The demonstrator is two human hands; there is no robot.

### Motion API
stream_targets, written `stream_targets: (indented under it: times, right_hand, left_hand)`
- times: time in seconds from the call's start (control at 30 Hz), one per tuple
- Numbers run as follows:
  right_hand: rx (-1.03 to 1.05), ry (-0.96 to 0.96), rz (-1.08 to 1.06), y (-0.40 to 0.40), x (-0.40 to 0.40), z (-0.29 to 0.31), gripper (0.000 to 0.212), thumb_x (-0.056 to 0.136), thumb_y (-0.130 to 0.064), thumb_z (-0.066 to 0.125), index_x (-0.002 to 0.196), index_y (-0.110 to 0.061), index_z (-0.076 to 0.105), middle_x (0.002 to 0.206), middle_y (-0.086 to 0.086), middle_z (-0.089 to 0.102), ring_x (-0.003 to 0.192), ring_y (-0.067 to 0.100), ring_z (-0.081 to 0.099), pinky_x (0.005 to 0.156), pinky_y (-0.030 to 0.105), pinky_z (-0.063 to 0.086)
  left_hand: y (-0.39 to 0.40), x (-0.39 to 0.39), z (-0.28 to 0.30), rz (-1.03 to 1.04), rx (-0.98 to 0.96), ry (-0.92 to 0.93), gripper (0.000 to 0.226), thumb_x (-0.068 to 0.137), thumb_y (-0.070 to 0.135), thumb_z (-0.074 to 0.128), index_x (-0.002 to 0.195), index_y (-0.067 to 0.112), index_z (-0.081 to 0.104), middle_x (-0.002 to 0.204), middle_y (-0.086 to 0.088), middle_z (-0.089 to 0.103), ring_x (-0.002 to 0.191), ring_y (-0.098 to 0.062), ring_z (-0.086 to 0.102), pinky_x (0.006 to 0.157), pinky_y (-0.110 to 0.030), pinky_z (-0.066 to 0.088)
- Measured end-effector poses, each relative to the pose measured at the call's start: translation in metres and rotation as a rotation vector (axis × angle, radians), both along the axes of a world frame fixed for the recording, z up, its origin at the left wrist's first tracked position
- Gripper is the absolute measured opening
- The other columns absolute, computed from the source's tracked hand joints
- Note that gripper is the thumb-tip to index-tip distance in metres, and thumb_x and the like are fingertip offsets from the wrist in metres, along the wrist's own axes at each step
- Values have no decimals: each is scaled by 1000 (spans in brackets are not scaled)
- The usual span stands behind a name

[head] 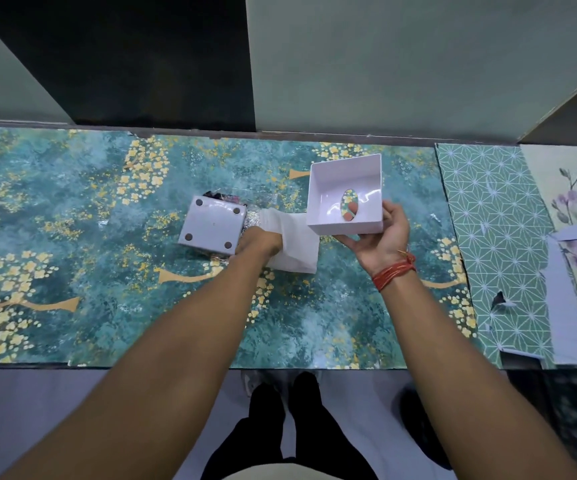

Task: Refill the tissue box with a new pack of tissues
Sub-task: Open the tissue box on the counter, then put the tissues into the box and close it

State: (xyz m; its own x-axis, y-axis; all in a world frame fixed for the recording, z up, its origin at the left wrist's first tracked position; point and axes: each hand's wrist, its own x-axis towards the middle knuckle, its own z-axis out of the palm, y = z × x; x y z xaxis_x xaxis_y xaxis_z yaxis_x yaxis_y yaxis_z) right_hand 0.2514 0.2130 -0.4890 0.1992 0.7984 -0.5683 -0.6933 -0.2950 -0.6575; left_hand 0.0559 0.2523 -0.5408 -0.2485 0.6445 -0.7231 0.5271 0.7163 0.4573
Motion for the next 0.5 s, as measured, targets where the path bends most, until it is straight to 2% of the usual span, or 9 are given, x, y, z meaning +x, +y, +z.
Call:
stream_targets:
  times: [0.07, 0.13, 0.23, 0.3, 0.33, 0.37, 0.43, 0.47, 0.5]
  right_hand:
    - [-7, 4, 11, 1, 2, -1, 27, 87, -34, 44, 92, -19, 67, 85, 6, 71, 74, 22, 64, 80, 51, 53]
    - [-11, 13, 13, 3, 5, -1, 28, 86, -34, 45, 93, -18, 67, 86, 7, 71, 75, 23, 62, 85, 54, 50]
    - [2, 52, -11, 2, 13, -1, 30, 86, -34, 44, 95, -18, 68, 88, 7, 71, 73, 23, 62, 91, 58, 47]
    - [6, 85, -47, 0, 19, -1, 31, 87, -34, 43, 94, -18, 69, 86, 8, 72, 69, 23, 65, 90, 58, 48]
    - [4, 93, -61, -2, 22, -2, 32, 87, -34, 43, 95, -17, 69, 84, 8, 73, 68, 23, 66, 88, 57, 49]
    - [-3, 93, -67, -5, 25, -4, 33, 87, -34, 42, 96, -16, 69, 83, 8, 72, 67, 23, 67, 87, 57, 50]
    - [-35, 75, -54, -10, 25, -10, 33, 86, -33, 43, 92, -15, 69, 83, 8, 71, 67, 23, 67, 88, 57, 49]
    - [-58, 64, -40, -13, 22, -15, 32, 86, -33, 43, 90, -15, 69, 83, 8, 70, 68, 23, 67, 88, 57, 48]
    - [-85, 51, -21, -16, 18, -20, 32, 85, -33, 43, 89, -15, 69, 81, 8, 70, 70, 23, 66, 88, 56, 49]
  left_hand:
    - [-1, -1, 0, 77, 38, -167, 66, 71, 25, 75, 128, 0, 53, 121, -15, 62, 106, -34, 64, 85, -42, 57]
    - [0, -4, 0, 121, 60, -320, 68, 65, 28, 77, 124, 1, 57, 117, -14, 67, 100, -32, 67, 85, -43, 58]
    - [0, -18, 2, 185, 83, -491, 51, 85, 24, 68, 127, -1, 56, 115, -16, 69, 102, -33, 66, 81, -40, 58]
    - [2, -33, 1, 261, 101, -582, 45, 92, 22, 61, 130, -1, 55, 120, -18, 68, 108, -35, 65, 84, -45, 57]
    - [2, -42, 0, 313, 115, -626, 41, 93, 19, 59, 129, -1, 56, 122, -19, 67, 106, -36, 67, 80, -45, 58]
    - [2, -51, 2, 359, 134, -678, 38, 93, 15, 58, 128, -1, 56, 121, -20, 68, 98, -35, 70, 71, -43, 60]
    - [0, -65, 9, 422, 162, -781, 26, 92, 13, 57, 117, 3, 60, 106, -17, 70, 70, -27, 73, 51, -33, 58]
    - [-3, -69, 13, 423, 168, -827, 18, 93, 16, 56, 108, 9, 63, 99, -13, 69, 62, -23, 71, 48, -31, 56]
    - [-4, -72, 16, 419, 171, -871, 13, 94, 19, 56, 102, 14, 65, 96, -9, 68, 63, -22, 70, 53, -32, 58]
